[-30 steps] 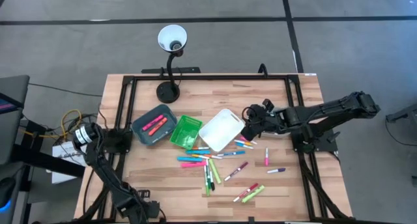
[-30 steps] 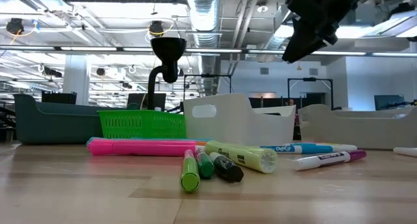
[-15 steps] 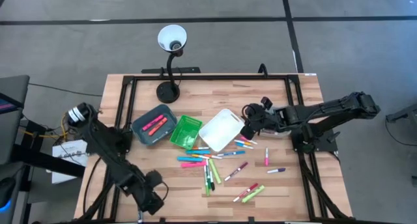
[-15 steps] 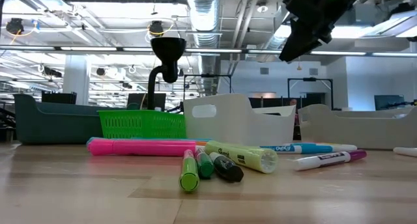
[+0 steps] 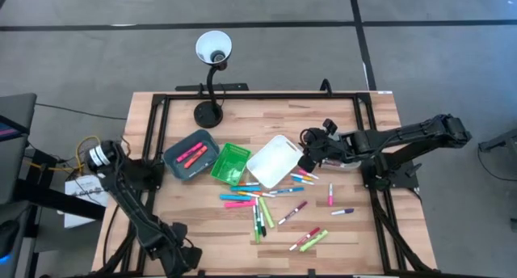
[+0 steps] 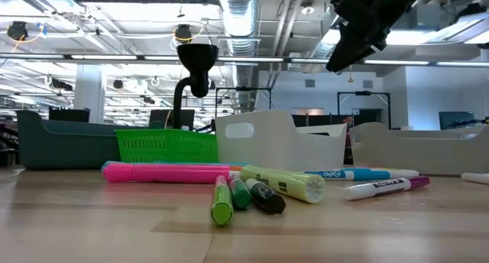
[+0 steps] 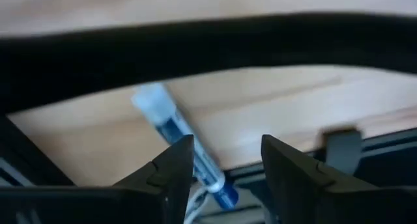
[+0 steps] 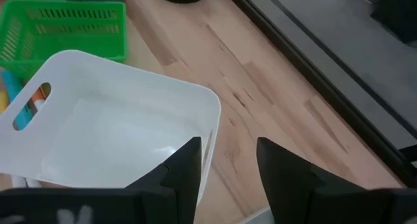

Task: Pick & Place Markers
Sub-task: Put the blue marker pen into the gray bin

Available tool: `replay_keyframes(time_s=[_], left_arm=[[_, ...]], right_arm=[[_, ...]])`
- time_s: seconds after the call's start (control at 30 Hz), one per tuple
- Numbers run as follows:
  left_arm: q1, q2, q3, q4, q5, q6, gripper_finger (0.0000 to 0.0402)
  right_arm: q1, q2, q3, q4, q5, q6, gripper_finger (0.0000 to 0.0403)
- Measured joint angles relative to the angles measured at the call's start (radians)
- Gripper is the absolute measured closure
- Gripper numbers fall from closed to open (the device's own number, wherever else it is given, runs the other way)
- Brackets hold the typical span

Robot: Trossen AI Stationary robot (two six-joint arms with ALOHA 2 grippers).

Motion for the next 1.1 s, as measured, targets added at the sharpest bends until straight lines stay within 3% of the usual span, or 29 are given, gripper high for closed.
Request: replay_keyframes(time_s=[0.43,0.67,0.9,1.1], left_arm=[[-0.024,0.056,0.001,0.038,0.063,-0.011,0.0236],[0.000,-0.046,0.001,0.029,0.065,-0.022,0.0236],[0.003,-0.084,0.001,0.022,0.282,-0.117,0.0236],[-0.001,-0.031,0.001,0.022,0.166,-0.112,0.0236]], right_arm=[[0.000,0.000,0.000,0.070,0.000,-0.036,0.0269],[-0.006,0.000,0.000,0.137,-0.011,-0.072,0.0270],[-0.030,0.000,0.000,0.194,-0.033,-0.145,0.0270],[-0.062,0.000,0.000,0.199,-0.057,-0.148,0.0270]])
